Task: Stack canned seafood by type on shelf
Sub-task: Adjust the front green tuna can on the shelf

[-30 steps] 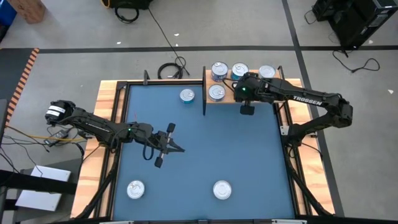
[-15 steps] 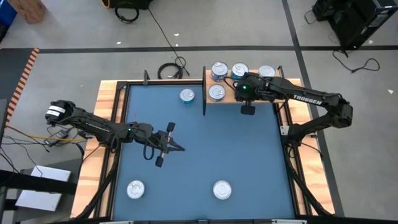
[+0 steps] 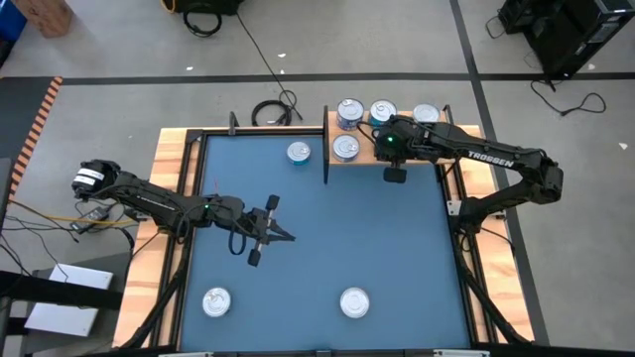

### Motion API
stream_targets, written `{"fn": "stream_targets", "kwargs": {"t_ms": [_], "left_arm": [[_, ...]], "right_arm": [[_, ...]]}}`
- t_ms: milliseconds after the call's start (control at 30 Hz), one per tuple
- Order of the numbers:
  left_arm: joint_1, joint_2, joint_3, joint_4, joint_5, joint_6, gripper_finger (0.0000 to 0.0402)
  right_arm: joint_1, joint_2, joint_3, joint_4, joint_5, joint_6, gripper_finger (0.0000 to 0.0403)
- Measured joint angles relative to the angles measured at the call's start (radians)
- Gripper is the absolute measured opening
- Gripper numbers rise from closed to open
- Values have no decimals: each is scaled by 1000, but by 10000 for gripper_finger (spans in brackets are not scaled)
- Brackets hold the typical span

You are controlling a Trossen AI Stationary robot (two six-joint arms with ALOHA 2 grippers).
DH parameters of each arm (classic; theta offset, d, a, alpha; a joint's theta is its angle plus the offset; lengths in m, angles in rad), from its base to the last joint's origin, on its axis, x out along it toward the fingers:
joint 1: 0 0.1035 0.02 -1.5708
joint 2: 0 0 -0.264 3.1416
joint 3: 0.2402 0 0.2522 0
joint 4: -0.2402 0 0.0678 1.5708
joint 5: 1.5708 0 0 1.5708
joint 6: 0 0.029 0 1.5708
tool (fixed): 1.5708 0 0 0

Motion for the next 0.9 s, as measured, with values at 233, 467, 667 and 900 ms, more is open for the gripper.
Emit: {"fn": "stream_targets", "kwargs": {"t_ms": [233, 467, 667, 900], "left_arm": [[0, 0, 0, 0, 0, -1, 2], [0, 0, 0, -5, 0, -2, 2], [0, 0, 0, -8, 0, -6, 2], [0, 0, 0, -8, 0, -8, 2]], "right_arm": [[16, -3, 47, -100, 21, 68, 56], [-49, -5, 131, -387, 85, 431, 11], [-161, -9, 115, -466, 90, 609, 5], [-215, -11, 69, -459, 108, 610, 3]]}}
